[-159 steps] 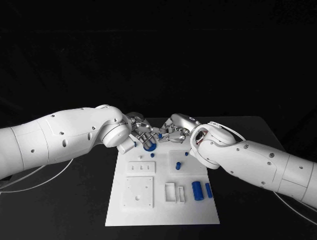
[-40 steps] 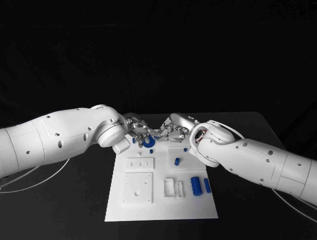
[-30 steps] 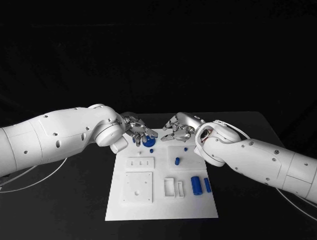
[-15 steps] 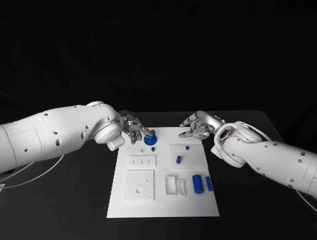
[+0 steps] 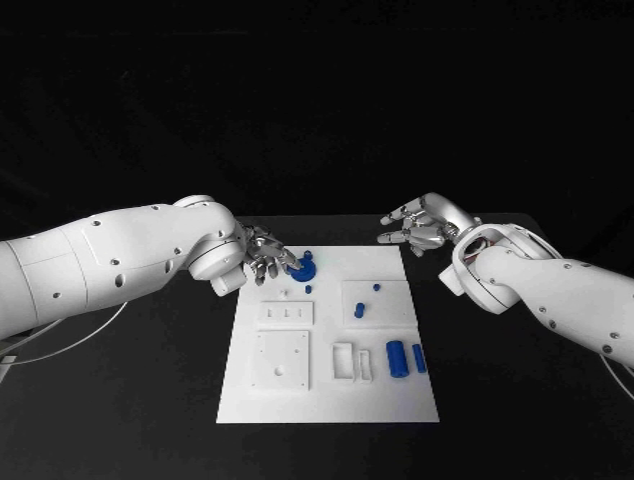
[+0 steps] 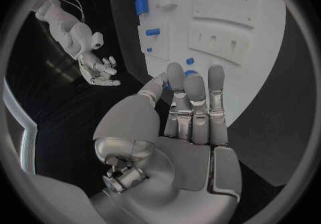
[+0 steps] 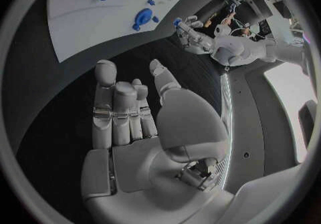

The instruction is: Assemble the parts on the task board

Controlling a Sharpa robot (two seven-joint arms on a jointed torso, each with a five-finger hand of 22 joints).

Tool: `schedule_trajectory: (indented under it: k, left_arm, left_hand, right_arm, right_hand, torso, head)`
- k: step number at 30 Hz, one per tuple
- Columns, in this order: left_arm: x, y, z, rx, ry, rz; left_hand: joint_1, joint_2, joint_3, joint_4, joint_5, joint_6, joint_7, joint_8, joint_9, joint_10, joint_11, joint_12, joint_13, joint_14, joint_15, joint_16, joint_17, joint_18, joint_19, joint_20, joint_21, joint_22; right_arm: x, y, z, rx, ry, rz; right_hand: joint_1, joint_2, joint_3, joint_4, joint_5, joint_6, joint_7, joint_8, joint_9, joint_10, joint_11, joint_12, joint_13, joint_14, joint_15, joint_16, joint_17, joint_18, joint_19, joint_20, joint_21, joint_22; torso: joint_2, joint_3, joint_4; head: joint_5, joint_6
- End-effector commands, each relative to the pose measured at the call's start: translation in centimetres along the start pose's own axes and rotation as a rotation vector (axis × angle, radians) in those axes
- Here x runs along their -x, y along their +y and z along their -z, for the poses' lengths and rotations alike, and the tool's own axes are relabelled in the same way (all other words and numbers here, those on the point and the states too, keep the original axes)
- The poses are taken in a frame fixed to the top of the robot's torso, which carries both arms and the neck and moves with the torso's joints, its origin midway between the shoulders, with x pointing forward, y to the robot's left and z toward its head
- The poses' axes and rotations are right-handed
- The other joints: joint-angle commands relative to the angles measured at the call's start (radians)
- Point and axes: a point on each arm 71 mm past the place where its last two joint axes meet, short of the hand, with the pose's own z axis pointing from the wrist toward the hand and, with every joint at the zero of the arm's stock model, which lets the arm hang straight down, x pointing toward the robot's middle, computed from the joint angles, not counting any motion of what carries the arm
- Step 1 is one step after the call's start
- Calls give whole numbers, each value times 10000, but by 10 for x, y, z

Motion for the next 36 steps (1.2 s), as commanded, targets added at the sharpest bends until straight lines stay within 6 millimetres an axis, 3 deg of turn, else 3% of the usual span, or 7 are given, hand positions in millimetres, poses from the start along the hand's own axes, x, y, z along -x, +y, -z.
schedule_trajectory:
  k: [1, 8, 18, 23, 29, 34, 36]
  left_arm:
    - [-4, 1, -1, 190, 96, -478]
    - [-11, 2, -4, 195, 126, -760]
    - [-21, 4, -8, 184, -261, -1907]
    - [-28, 7, -11, 242, -347, -2492]
    - [-35, 11, -12, 268, -398, -2941]
    - [-41, 15, -14, 297, -448, -3145]
    - [-42, 17, -14, 322, -445, -3181]
  left_hand:
    - [-152, 138, 210, -250, 158, 2332, -1216, 78, 3260, 434, -159, 163, 56, 106, -4, 104, 104, -11, 50, -1, 100, 45]
    - [-449, 265, 362, -454, 256, 2386, -1240, 67, 3544, 418, -181, 359, 101, 91, -10, 193, 310, -55, 434, 7, -435, 145]
    - [-495, 268, 472, -574, 446, 2438, -1255, 86, 3672, 440, -202, 478, 138, 135, -34, 256, 384, -81, 753, -19, -1290, 1335]
    - [-505, 267, 509, -585, 452, 2453, -1258, 80, 3643, 441, -194, 465, 127, 162, -18, 247, 358, -83, 904, -1, -1729, 1879]
    - [-513, 271, 534, -595, 466, 2461, -1255, 82, 3619, 441, -194, 462, 113, 181, -13, 233, 332, -90, 995, 3, -1958, 2140]
    - [-517, 262, 587, -604, 474, 2467, -1256, 83, 3634, 439, -201, 503, 117, 183, -9, 278, 298, -108, 1299, 6, -2796, 3161]
    - [-517, 262, 587, -604, 474, 2467, -1256, 83, 3634, 439, -201, 503, 117, 183, -9, 278, 298, -108, 1299, 6, -2796, 3161]
  right_arm:
    - [3, 1, -1, 135, -157, -452]
    - [5, 1, -2, 134, -246, -542]
    - [4, 4, -3, 205, -212, -612]
    - [4, 5, -3, 243, -176, -630]
    - [4, 6, -2, 261, -156, -634]
    - [4, 5, -2, 272, -149, -630]
    - [4, 5, -2, 272, -144, -628]
  right_hand:
    - [15, 74, 9, -44, 151, 43, -4, -41, -14, -67, -19, -43, -13, -17, 17, -31, -14, 126, 226, 32, -23, 342]
    - [5, 81, 39, -81, 272, 46, -4, -40, -14, -73, -23, -50, -24, -18, 14, -36, -19, 125, 224, 27, -32, 343]
    - [-42, 81, 66, -110, 373, 50, -6, -41, -14, -69, -25, -44, -25, -13, 11, -31, -13, 125, 229, 24, -30, 345]
    - [-60, 79, 83, -134, 421, 50, -6, -39, -14, -70, -25, -42, -26, -16, 11, -36, -16, 124, 229, 24, -21, 348]
    - [-71, 83, 96, -156, 461, 50, -4, -40, -14, -76, -27, -46, -31, -11, 11, -28, -8, 125, 231, 23, -8, 351]
    - [-75, 83, 103, -168, 479, 48, -5, -40, -14, -76, -28, -47, -34, -13, 10, -32, -11, 128, 230, 23, -22, 348]
    - [-75, 83, 103, -168, 479, 48, -5, -40, -14, -76, -28, -47, -34, -13, 10, -32, -11, 128, 230, 23, -22, 348]
  torso:
    - [-11, 0, 18]
    - [3, -7, 2]
    - [12, 8, -7]
    - [8, -6, -10]
    - [6, -9, 1]
    - [-1, -4, 6]
    - [1, -11, 5]
  head:
    - [6, -71]
    - [16, -168]
    - [47, -316]
    - [43, -387]
    - [41, -439]
    - [41, -470]
    - [42, -474]
